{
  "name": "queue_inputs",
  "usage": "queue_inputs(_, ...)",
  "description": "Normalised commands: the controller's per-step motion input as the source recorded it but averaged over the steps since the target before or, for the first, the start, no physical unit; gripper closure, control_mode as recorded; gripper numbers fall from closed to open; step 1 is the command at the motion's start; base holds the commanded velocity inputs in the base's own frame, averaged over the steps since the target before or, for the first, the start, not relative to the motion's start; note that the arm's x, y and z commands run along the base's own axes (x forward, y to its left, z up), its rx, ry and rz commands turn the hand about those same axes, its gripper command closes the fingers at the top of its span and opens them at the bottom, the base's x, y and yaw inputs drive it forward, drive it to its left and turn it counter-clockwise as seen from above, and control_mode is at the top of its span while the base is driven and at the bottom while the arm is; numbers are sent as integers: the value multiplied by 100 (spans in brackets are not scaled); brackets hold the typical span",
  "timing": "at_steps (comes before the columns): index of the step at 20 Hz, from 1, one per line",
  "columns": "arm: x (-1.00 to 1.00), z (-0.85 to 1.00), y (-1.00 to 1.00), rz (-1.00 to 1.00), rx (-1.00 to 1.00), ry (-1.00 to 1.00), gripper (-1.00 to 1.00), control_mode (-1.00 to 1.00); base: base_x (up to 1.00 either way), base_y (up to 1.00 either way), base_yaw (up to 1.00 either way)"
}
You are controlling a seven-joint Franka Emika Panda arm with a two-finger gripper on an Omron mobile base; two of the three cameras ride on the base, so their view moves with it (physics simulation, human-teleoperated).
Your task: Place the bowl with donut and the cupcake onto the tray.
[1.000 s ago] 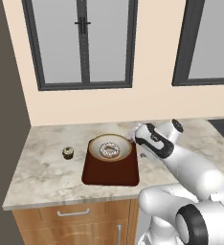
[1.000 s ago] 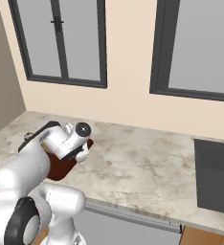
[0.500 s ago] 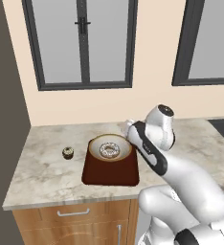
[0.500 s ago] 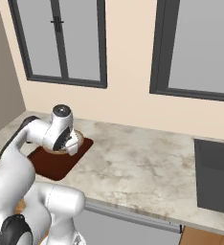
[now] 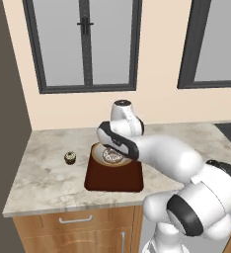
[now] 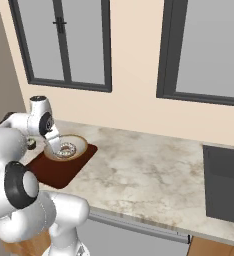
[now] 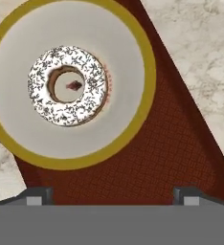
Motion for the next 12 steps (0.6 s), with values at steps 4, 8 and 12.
queue_inputs(4,52,0,41,0,-8,22,-100,-100,0,0,0)
queue_inputs(8,59,-1,33,0,0,0,-100,-100,0,0,0)
queue_inputs(12,21,-1,61,8,0,2,-100,-100,0,0,0)
